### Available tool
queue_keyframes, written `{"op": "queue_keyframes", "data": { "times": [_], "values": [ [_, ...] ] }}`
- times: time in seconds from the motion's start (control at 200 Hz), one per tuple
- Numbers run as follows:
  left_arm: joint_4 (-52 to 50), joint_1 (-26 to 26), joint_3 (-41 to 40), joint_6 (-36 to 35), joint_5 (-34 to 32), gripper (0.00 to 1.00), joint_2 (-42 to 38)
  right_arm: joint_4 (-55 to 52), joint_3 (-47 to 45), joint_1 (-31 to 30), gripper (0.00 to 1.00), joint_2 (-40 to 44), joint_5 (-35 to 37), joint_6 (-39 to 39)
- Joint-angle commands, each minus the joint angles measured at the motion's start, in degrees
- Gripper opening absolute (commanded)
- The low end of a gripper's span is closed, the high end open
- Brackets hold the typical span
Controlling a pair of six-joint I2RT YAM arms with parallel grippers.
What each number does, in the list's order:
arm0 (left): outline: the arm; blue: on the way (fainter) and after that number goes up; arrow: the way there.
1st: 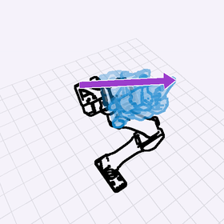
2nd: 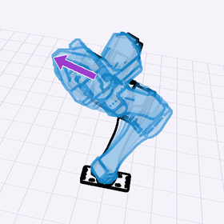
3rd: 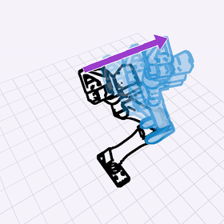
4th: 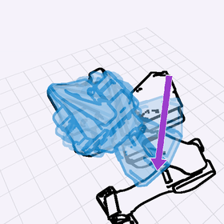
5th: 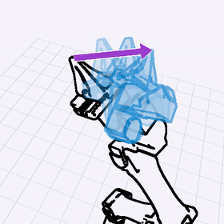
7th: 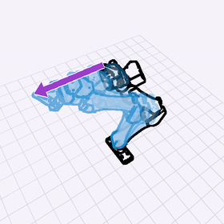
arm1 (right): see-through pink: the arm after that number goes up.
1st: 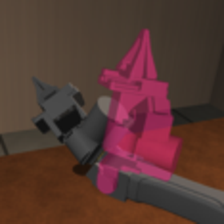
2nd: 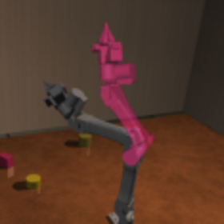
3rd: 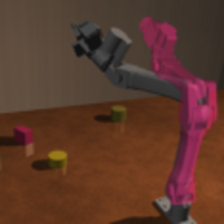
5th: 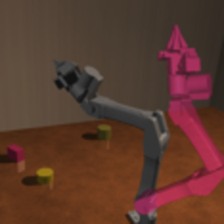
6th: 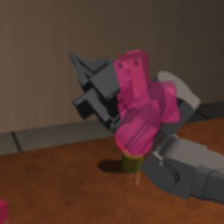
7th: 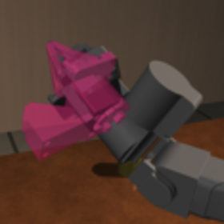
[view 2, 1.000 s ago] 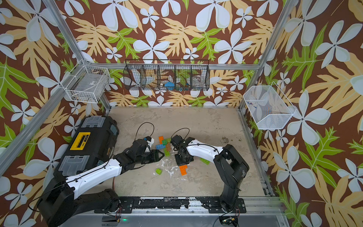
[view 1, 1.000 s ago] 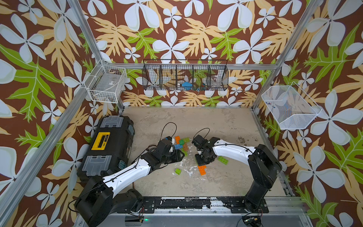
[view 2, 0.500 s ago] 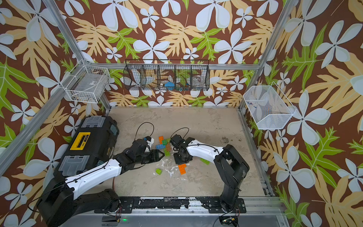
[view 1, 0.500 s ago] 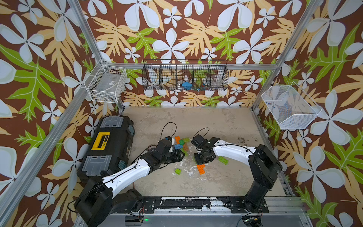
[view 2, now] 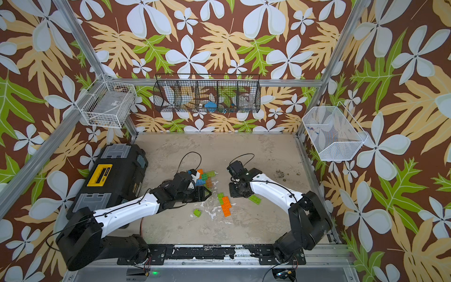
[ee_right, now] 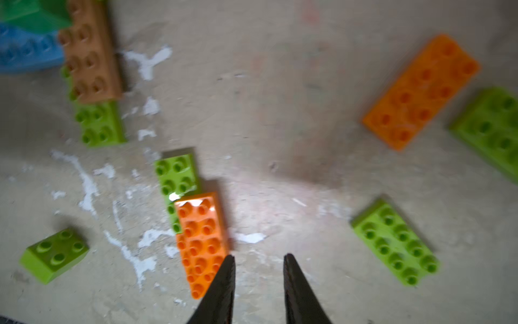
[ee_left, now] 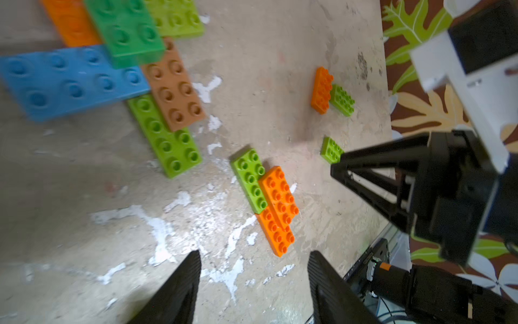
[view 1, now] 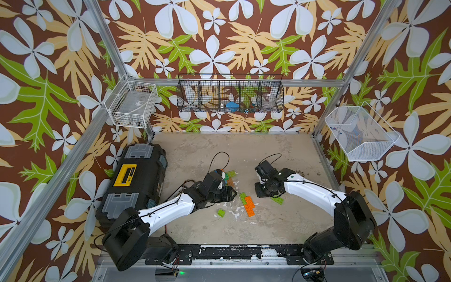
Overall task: Assemble a small pinwheel with lego
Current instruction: Assemble the lego brick with the lego brick, then pick up the lego brick from the center of the board.
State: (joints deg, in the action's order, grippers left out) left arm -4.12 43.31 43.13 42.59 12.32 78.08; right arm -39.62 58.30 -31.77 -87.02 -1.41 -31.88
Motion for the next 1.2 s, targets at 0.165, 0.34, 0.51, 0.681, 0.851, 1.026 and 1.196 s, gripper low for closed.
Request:
{"op": "queue_keyframes", "data": {
  "times": [0.165,0.34,0.51,0.681,0.851,1.026,1.196],
  "values": [
    [1.7,7.4,9.9,-4.6,-3.5,0.63,11.1,-0.6,-3.0,9.7,0.36,3.3,2.7,-8.9],
    [1.8,8.8,14.3,-6.1,-5.9,0.63,15.4,0.6,-3.1,9.6,0.36,1.5,2.2,-15.7],
    [1.1,8.8,16.6,-7.6,-6.5,0.63,17.6,1.7,-2.3,9.7,0.32,-2.3,1.7,-17.0],
    [0.8,8.8,16.8,-8.2,-6.6,0.63,17.9,2.2,-1.8,9.6,0.29,-4.5,1.3,-17.6],
    [1.0,8.7,16.4,-8.1,-6.5,0.63,17.9,2.3,-2.2,9.6,0.27,-5.5,1.1,-17.7],
    [1.1,8.7,16.2,-8.1,-6.5,0.63,17.9,2.7,-3.3,9.5,0.26,-5.4,0.2,-18.0],
    [1.1,8.7,16.3,-8.1,-6.4,0.63,18.1,3.0,-4.0,9.2,0.25,-5.3,-0.5,-18.2]
  ]
}}
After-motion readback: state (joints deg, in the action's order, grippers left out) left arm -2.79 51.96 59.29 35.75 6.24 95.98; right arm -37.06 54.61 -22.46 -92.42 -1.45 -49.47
